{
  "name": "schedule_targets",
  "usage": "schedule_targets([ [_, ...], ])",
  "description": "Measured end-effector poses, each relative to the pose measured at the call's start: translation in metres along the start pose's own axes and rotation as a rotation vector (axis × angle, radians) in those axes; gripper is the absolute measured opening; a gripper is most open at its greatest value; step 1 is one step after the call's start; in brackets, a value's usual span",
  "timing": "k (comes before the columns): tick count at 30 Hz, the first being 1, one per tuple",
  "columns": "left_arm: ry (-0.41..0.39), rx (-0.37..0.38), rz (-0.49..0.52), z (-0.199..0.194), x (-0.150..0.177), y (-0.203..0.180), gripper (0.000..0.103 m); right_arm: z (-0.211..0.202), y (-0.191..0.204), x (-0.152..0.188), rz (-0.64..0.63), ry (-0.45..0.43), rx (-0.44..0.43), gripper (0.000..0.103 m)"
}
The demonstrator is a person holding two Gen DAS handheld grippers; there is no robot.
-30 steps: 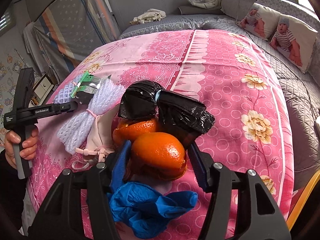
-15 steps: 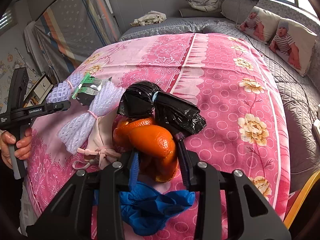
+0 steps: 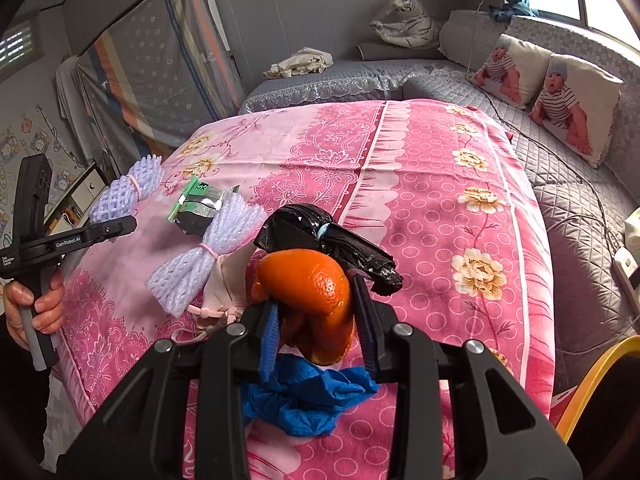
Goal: Collect trash
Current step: 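Carry the mesh net and orange over the yellow-rimmed bin with both tools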
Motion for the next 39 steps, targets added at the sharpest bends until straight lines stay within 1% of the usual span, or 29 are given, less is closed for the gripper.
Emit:
schedule_targets([
  [8,-0.045,0.020,0.047,-0.025,0.003,-0.022,0.020,-0.029,-0.003,-0.005,0.024,-0.054,-0.011,0.032],
  [14,-0.063,0.039,0.073,-0.037,0.005,-0.038,0.020,-0.048,-0.008,-0.007,0.042,-0.083,-0.027,0.032],
  [22,-0.074,0.053,0.100,-0.047,0.007,-0.053,0.020,-0.066,-0.020,-0.003,0.065,-0.105,-0.023,0.032],
  [39,-0.097,0.092,0.172,-0.062,0.005,-0.088,0.020,-0.106,-0.033,-0.013,0.073,-0.191,0.009,0.032],
])
Point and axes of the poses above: each gripper's, at about its wrist camera, not at the fingertips, and z roughly the way its jaws point, y to its left, x to its underside, the point moved 8 cm from there along z, roughly the way its jaws point, and after that the axes turned 2 degrees about y, right-handed, at the moved point
